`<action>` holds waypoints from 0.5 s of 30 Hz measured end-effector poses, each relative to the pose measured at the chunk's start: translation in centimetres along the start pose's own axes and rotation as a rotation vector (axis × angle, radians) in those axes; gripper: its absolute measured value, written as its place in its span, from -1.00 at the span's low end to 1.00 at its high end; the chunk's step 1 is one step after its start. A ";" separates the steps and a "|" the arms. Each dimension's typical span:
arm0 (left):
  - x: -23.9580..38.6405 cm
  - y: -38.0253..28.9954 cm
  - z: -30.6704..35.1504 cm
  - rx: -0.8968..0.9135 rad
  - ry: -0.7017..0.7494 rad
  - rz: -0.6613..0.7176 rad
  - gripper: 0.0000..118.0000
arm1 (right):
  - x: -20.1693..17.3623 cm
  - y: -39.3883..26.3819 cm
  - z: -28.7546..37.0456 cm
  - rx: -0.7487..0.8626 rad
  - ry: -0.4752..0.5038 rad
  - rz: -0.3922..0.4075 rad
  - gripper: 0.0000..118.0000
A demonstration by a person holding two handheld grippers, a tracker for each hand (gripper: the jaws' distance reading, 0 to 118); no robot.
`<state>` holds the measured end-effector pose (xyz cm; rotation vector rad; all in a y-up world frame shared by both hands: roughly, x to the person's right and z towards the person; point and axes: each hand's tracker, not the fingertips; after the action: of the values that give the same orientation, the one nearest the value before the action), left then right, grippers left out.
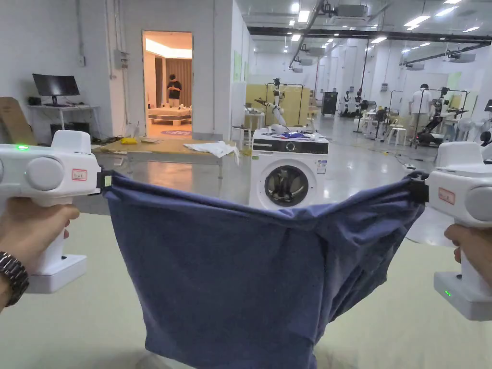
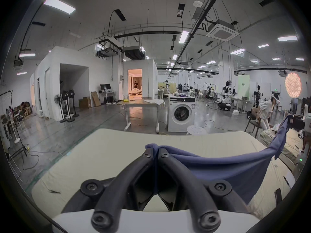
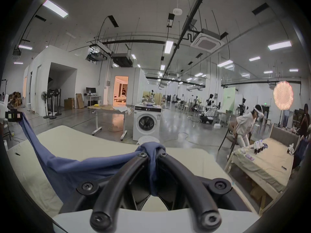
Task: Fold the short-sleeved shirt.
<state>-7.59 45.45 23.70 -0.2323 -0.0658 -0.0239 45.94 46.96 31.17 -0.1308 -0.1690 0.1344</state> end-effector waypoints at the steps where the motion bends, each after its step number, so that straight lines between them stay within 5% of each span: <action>1: -0.1 0.9 -0.3 0.004 0.005 -0.004 -1.00 | 0.0 1.0 -0.4 0.010 -0.003 -0.003 -0.97; 15: -0.4 9.3 -2.3 0.088 0.030 0.009 -1.00 | 0.5 9.9 -5.1 0.069 -0.060 0.000 -0.97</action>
<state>-7.58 54.00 19.26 -0.1446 -0.0362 -0.0157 46.15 56.15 24.87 -0.0577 -0.2242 0.1440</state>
